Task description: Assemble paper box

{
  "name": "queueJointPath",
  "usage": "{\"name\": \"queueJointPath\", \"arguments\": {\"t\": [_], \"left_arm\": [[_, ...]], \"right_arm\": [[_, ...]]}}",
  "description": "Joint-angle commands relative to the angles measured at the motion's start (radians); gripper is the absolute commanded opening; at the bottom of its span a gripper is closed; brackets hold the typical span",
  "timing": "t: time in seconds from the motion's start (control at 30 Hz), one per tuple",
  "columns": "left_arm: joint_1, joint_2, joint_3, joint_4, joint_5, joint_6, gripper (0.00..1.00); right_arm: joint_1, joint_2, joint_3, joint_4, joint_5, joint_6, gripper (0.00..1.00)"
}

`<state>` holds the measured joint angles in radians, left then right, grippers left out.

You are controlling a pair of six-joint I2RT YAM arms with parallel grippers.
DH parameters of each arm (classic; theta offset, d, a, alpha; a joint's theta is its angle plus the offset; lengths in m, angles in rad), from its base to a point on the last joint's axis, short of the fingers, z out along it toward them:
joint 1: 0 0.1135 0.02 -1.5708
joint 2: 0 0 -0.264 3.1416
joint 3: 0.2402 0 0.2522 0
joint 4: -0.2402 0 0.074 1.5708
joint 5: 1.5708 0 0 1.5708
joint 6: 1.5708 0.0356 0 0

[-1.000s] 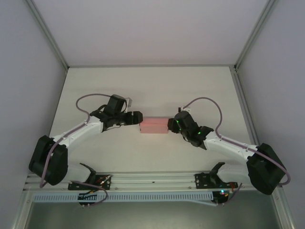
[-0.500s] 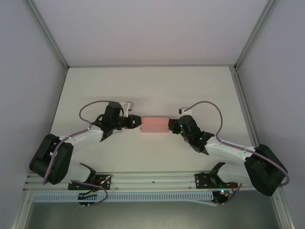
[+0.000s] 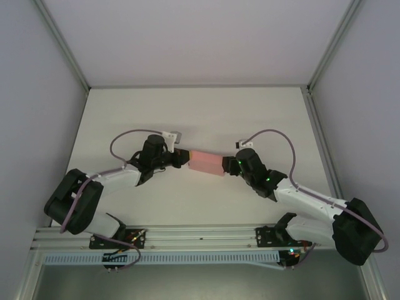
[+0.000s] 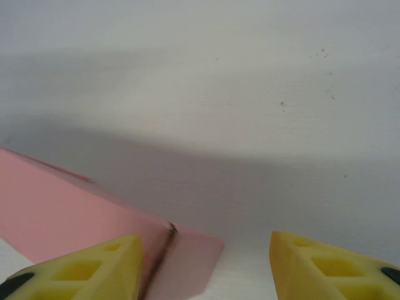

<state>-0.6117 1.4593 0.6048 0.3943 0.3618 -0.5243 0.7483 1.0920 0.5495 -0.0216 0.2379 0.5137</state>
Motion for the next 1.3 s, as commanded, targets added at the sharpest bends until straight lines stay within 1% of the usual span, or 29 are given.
{"name": "queueJointPath", "arguments": {"t": [0.0,0.07,0.13,0.2,0.27,0.33,0.4,0.43,0.5,0.53,0.6,0.63,0.67,0.73,0.77,0.8,0.87,0.97,1.03,1.1,1.17,1.2,1.27], "left_arm": [[-0.03,0.081,-0.055,-0.298,-0.047,0.047,0.0],[-0.04,0.081,-0.044,-0.308,-0.055,0.053,0.0],[-0.047,0.081,-0.037,-0.319,-0.065,0.057,0.0],[-0.048,0.081,-0.034,-0.324,-0.075,0.058,0.0],[-0.048,0.081,-0.037,-0.323,-0.087,0.058,0.0],[-0.05,0.083,-0.041,-0.321,-0.096,0.058,0.0],[-0.049,0.087,-0.048,-0.31,-0.1,0.061,0.0],[-0.048,0.087,-0.053,-0.299,-0.104,0.06,0.0],[-0.049,0.087,-0.079,-0.259,-0.105,0.07,0.0],[-0.049,0.088,-0.092,-0.235,-0.104,0.082,0.0],[-0.049,0.097,-0.112,-0.193,-0.106,0.096,0.0],[-0.049,0.106,-0.125,-0.162,-0.098,0.11,0.0],[-0.051,0.115,-0.134,-0.138,-0.095,0.117,0.0],[-0.053,0.137,-0.134,-0.116,-0.081,0.132,0.0],[-0.057,0.143,-0.136,-0.104,-0.083,0.135,0.0],[-0.059,0.148,-0.139,-0.093,-0.084,0.133,0.0],[-0.06,0.148,-0.143,-0.081,-0.082,0.133,0.0],[-0.061,0.127,-0.127,-0.111,-0.096,0.126,0.01],[-0.061,0.111,-0.092,-0.17,-0.116,0.124,0.11],[-0.063,0.093,-0.043,-0.232,-0.139,0.116,0.26],[-0.063,0.074,0.006,-0.278,-0.162,0.111,0.34],[-0.064,0.065,0.029,-0.305,-0.177,0.109,0.39],[-0.064,0.048,0.078,-0.349,-0.191,0.115,0.53]], "right_arm": [[-0.01,0.0,0.067,-0.059,-0.052,0.054,0.59],[-0.014,0.019,0.076,-0.042,-0.072,0.08,0.59],[-0.021,0.043,0.062,0.017,-0.136,0.062,0.6],[-0.031,0.072,0.047,0.045,-0.175,0.069,0.58],[-0.031,0.089,0.025,0.053,-0.191,0.05,0.5],[-0.035,0.094,-0.028,0.1,-0.186,0.035,0.43],[-0.046,0.089,-0.101,0.168,-0.175,0.038,0.42],[-0.053,0.085,-0.135,0.21,-0.185,0.037,0.41],[-0.055,0.073,-0.228,0.347,-0.201,0.02,0.32],[-0.056,0.07,-0.288,0.458,-0.235,-0.036,0.29],[-0.059,0.085,-0.394,0.662,-0.275,-0.134,0.28],[-0.064,0.1,-0.431,0.727,-0.293,-0.183,0.25],[-0.068,0.107,-0.438,0.726,-0.293,-0.203,0.24],[-0.068,0.118,-0.429,0.694,-0.289,-0.245,0.18],[-0.068,0.12,-0.429,0.697,-0.291,-0.254,0.18],[-0.069,0.126,-0.434,0.717,-0.308,-0.263,0.17],[-0.069,0.143,-0.441,0.747,-0.294,-0.267,0.18],[-0.069,0.155,-0.399,0.673,-0.26,-0.264,0.21],[-0.069,0.15,-0.355,0.621,-0.263,-0.251,0.22],[-0.069,0.131,-0.292,0.524,-0.246,-0.226,0.31],[-0.069,0.111,-0.225,0.406,-0.208,-0.199,0.34],[-0.068,0.104,-0.191,0.352,-0.193,-0.198,0.38],[-0.068,0.087,-0.132,0.268,-0.183,-0.199,0.41]]}}
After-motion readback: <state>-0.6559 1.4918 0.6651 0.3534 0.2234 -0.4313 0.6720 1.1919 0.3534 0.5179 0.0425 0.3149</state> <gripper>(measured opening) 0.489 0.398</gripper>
